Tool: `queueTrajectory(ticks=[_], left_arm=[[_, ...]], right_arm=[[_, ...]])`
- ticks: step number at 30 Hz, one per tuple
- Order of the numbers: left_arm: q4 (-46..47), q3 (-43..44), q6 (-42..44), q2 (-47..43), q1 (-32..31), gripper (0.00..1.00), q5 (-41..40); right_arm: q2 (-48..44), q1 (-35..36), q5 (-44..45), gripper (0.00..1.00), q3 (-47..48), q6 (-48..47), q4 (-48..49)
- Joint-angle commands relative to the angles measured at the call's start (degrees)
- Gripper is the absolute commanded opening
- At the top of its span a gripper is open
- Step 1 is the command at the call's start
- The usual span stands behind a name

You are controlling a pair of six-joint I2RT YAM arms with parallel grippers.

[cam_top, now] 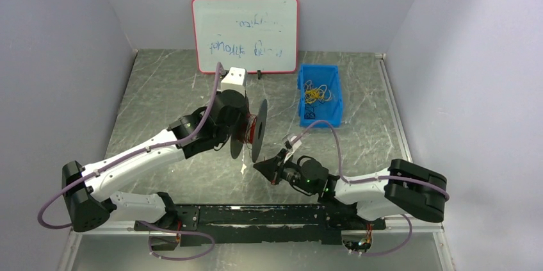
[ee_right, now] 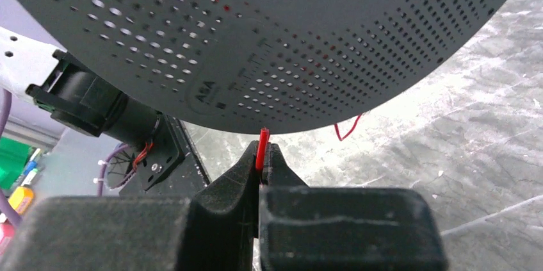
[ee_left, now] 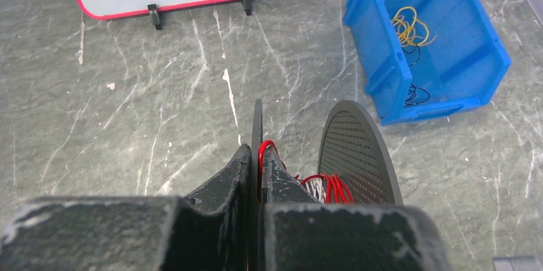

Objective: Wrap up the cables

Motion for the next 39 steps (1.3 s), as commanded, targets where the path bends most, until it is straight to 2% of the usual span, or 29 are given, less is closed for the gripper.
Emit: queueTrajectory(ticks=[1,7,19,28,34,39], left_arm=[[4.8,1.0,-1.8,0.2,0.8,0.07,-3.9],[4.1,-2.0,-4.0,1.8,0.8,0.07,-4.3],[-1.7,1.5,-4.9,10.6,1.9,0.07,-6.0],[-4.2,5.1,-7.4,16.4,4.9,0.07,-3.9],[-5.8,7.4,-8.9,20.0,5.5,0.07,-3.5],[-6.2,7.1,-9.9,20.9,5.5,0.07,-3.8]], right_arm=[[-2.3,2.1,4.0,0.0,3.3,-4.1,-7.0],[-4.3,4.4,8.7,0.0,8.5,-9.0,-14.5],[-6.3,8.4,16.8,0.0,14.9,-21.4,-23.5],[-6.1,12.9,20.8,0.0,14.4,-16.9,-24.5],[-1.8,16.5,29.5,0.0,17.6,-13.7,-26.1],[-0.8,17.0,36.8,0.0,23.2,-12.2,-31.8]])
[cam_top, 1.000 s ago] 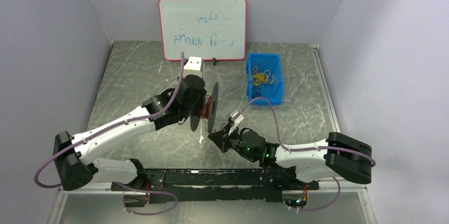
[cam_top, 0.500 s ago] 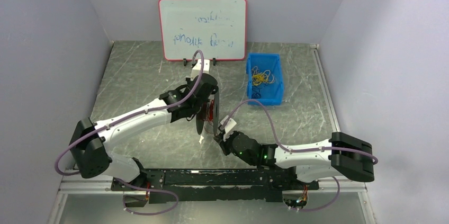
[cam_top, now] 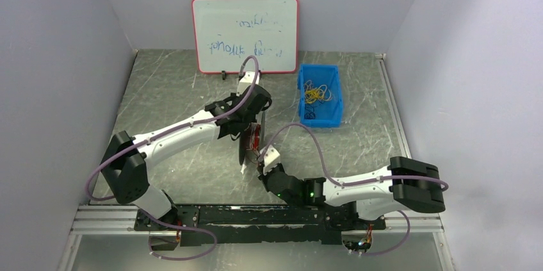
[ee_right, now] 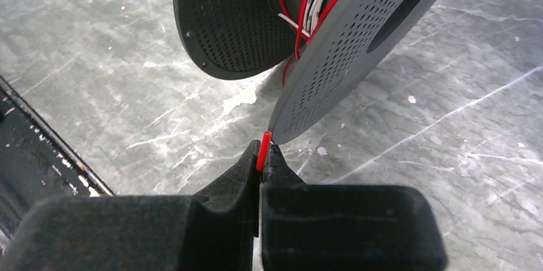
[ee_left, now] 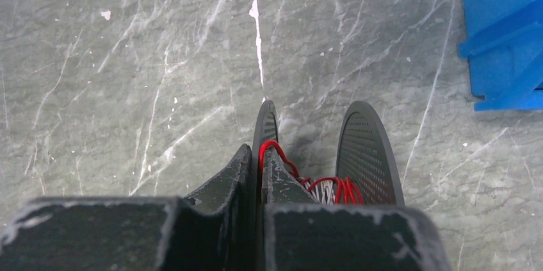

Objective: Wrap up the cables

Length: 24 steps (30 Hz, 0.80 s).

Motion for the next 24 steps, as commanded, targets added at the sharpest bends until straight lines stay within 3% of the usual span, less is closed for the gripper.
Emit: queueTrajectory(ticks=[1,11,24], left_arm=[[2.9,0.4,-2.1,1.2,0.9,0.07,-4.8],[4.3,-2.6,-4.7,-0.9,0.9,0.07,-5.9],[5.6,-4.8,-5.6,-1.4,-1.1,0.07,-8.0]], right_arm=[[-1.3,1.5,8.4,0.0,8.9,3.3,3.2],[0.7,1.4,14.9,0.0,21.5,14.8,-9.9],[1.1,1.1,13.8,0.0,31.5,35.2,-23.0]])
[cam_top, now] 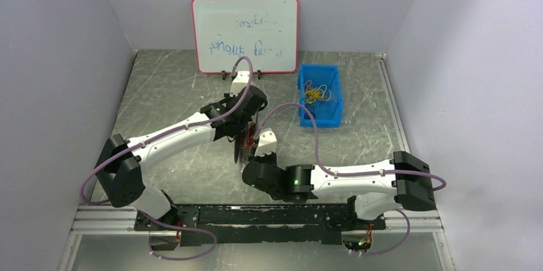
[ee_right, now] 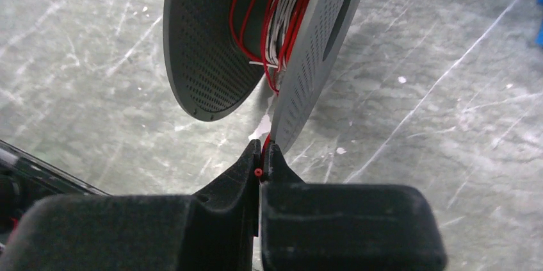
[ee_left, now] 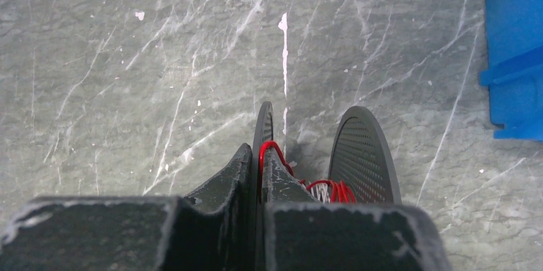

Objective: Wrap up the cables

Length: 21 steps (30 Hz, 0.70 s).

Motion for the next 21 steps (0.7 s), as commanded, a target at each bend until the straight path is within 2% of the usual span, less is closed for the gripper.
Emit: queueTrajectory(ticks=[1,11,16,21], left_arm=[[4.7,-2.9,-3.5,0.8,-1.7,0.07,-3.7],[5.6,-5.1,-3.4,-0.6,-2.9,0.07,-5.7],[6.9,-6.1,-2.6,-0.8,-4.8,0.07,-5.9],[6.1,-5.9,-3.2,0.0,-6.7,0.07,-9.0]], right_arm=[[-4.7,0.1,3.1,0.0,6.8,13.0,10.1],[-10.1,-2.3,-0.3,0.0,4.8,27.1,7.1],[-12.4,-3.4,-0.9,0.0,3.3,28.9,9.1],[-12.3,-4.2,-0.1,0.0,4.6,32.0,6.6]])
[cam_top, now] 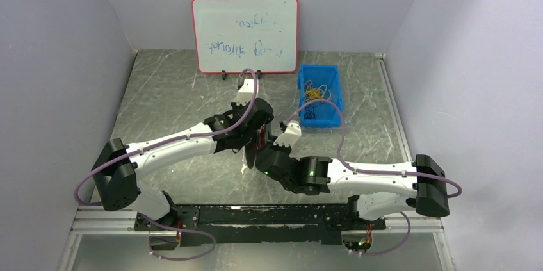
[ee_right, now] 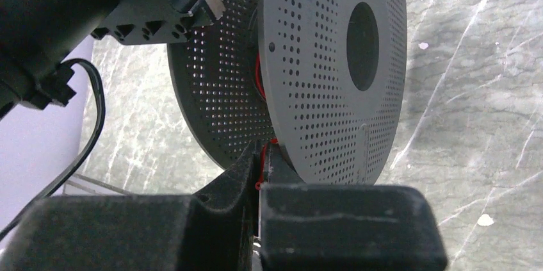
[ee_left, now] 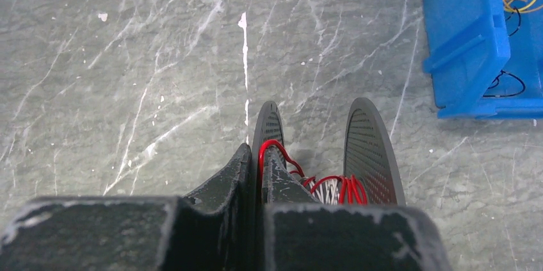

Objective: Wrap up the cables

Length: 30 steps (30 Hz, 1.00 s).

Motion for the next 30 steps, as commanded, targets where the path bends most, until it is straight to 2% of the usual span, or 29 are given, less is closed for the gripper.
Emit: queueTrajectory(ticks=[1,9,11,14,21,26,30], left_arm=[[1.0,-2.0,-1.0,2.3,-1.0,0.07,-6.4],[-1.8,-1.8,-4.5,2.8,-4.2,0.07,-9.9],[-2.8,-2.0,-6.0,2.6,-4.9,0.07,-10.3],[-3.6,-2.5,-7.8,2.0,-6.2,0.07,-10.3],[-6.0,-3.0,-10.4,1.5,-8.7,0.07,-9.4],[-6.4,-4.0,-11.9,1.8,-9.7,0.07,-6.6],[-5.1,-5.4,-12.2,0.7,-9.9,0.07,-4.2]], right_arm=[[-4.4,0.4,3.8,0.0,4.7,8.2,12.4],[-1.6,-0.3,12.5,0.0,6.8,15.7,4.2],[-0.8,-0.3,17.5,0.0,6.8,19.2,0.7],[0.2,-0.8,21.8,0.0,6.2,20.2,0.7],[3.5,-4.8,22.0,0.0,5.4,22.8,0.6],[3.7,-7.5,20.3,0.0,2.2,19.5,7.4],[4.0,-9.6,18.8,0.07,0.7,18.3,10.2]])
